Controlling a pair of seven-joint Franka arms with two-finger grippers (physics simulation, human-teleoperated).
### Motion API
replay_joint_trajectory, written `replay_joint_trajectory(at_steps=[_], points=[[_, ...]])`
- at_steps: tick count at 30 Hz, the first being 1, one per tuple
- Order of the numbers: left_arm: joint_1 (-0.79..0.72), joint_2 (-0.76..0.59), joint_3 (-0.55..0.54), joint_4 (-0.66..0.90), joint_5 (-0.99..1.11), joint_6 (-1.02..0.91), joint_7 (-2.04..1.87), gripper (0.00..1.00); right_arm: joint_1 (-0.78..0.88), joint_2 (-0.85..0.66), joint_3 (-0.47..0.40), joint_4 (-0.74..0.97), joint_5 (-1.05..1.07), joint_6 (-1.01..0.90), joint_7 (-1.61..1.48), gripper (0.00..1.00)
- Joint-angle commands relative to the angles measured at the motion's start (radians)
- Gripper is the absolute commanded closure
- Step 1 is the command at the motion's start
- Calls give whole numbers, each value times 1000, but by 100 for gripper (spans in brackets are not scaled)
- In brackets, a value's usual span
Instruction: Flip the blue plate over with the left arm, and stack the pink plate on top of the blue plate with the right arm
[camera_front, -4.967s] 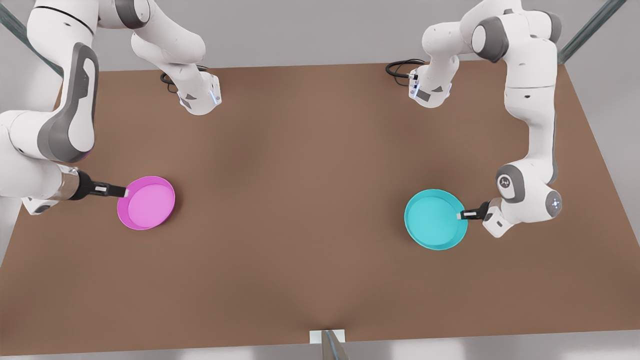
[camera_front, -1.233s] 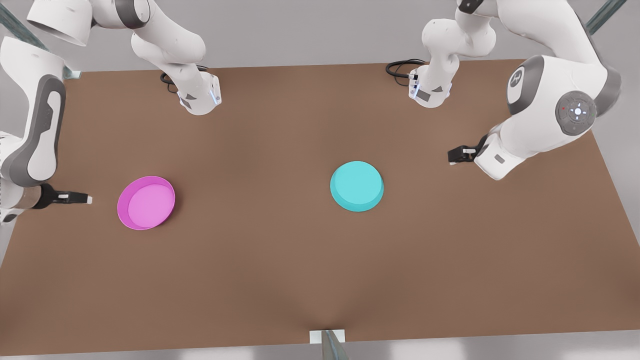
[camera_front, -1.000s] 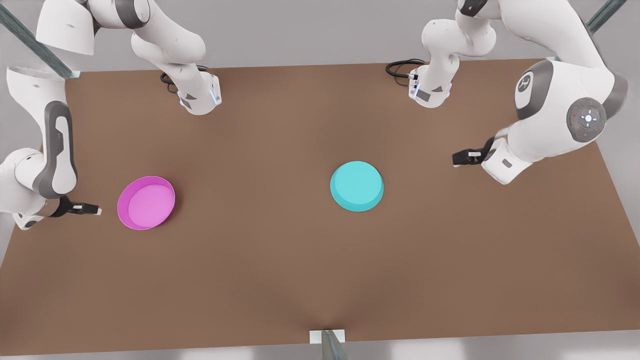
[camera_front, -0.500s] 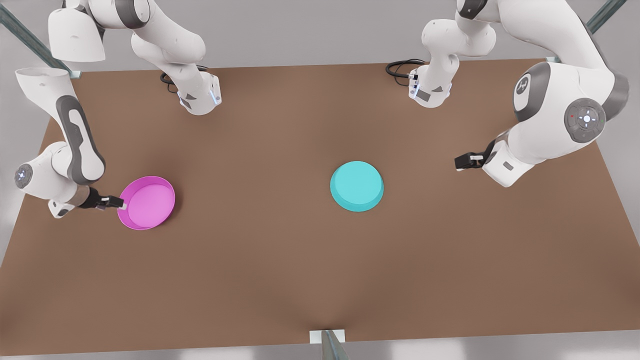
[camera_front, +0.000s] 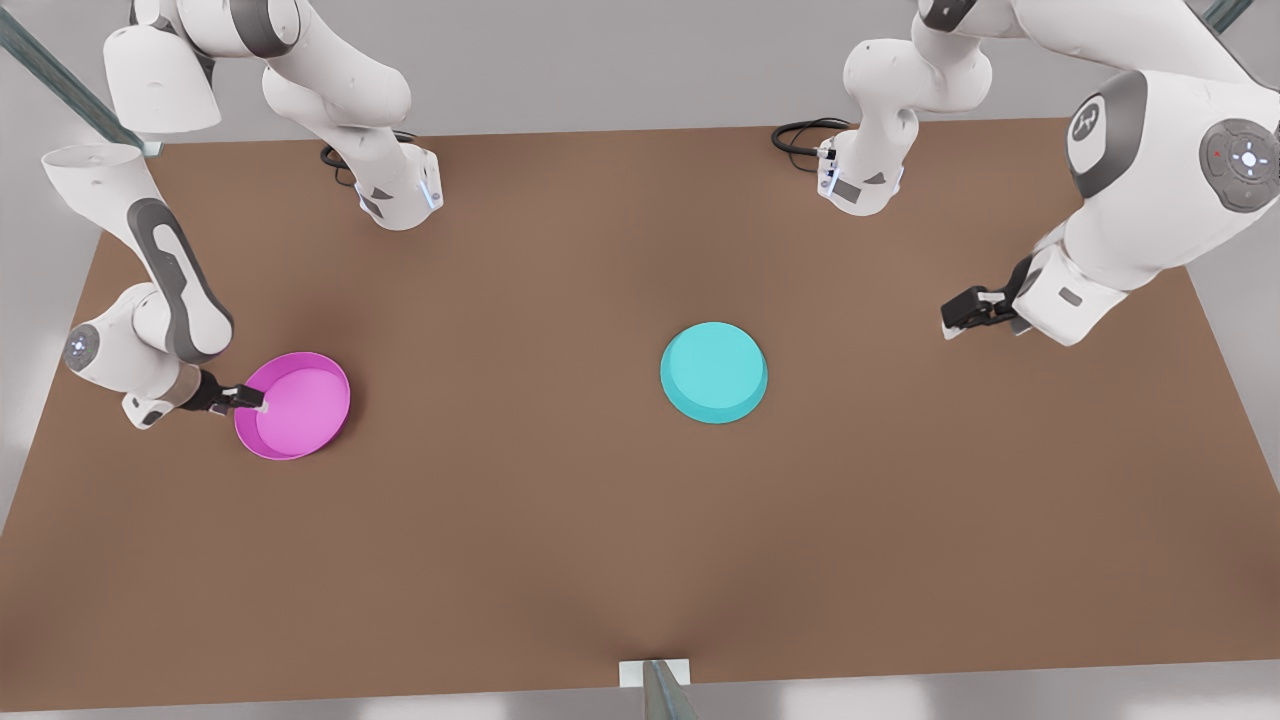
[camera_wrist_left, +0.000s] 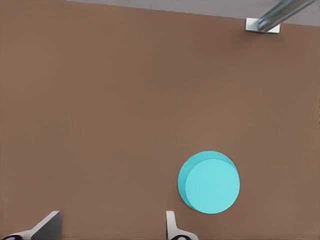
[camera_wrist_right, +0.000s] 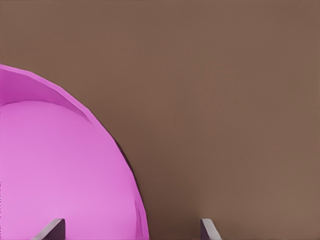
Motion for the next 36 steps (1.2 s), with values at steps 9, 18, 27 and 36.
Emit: replay_joint_trajectory(at_steps=[9, 18, 27, 36], points=[[-5, 0, -3, -2, 5, 1, -2, 0, 2, 0, 0, -5, 0, 0, 3, 41], [2, -1, 2, 2, 4, 3, 0, 0, 2, 8, 0, -3, 0, 2, 3, 76], [1, -3, 2, -5, 5, -2, 0, 0, -3, 27, 0, -3, -3, 20, -1, 79], [2, -6, 2, -6, 11, -9, 2, 0, -3, 14, 8, -2, -3, -6, -1, 79]])
